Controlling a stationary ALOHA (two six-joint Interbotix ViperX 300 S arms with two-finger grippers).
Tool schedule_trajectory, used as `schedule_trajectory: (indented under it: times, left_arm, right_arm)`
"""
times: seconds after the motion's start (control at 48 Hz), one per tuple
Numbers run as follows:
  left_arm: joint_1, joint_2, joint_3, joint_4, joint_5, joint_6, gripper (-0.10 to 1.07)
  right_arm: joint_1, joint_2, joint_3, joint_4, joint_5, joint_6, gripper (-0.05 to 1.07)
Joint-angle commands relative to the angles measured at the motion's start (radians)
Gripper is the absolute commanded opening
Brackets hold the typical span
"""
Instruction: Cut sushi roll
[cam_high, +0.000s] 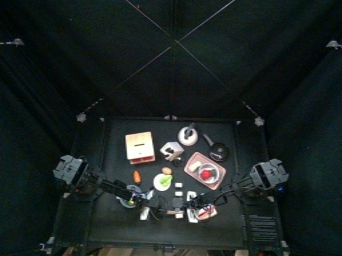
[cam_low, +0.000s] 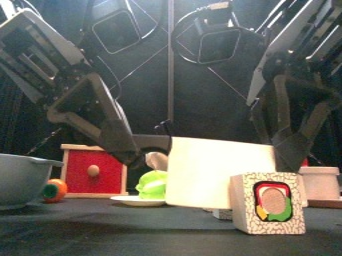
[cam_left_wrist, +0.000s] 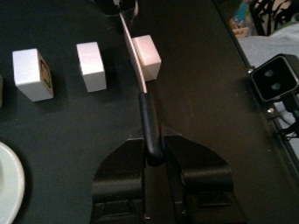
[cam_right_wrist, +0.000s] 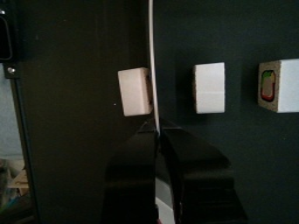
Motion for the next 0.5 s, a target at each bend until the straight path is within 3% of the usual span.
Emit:
schedule_trajectory:
  times: [0.0, 0.479]
  left_arm:
    - [-0.023, -0.051, -0.008, 0.006, -0.003, 0.005, 0.44]
    - [-0.017, -0.081, 0.005, 0.006, -0.002, 0.005, 0.44]
  right_arm:
    - [-0.002, -0.044, -0.015, -0.003, 0.018, -0.003, 0.32]
    - [-0.009, -0.072, -0.018, -0.029, 0.006, -0.005, 0.32]
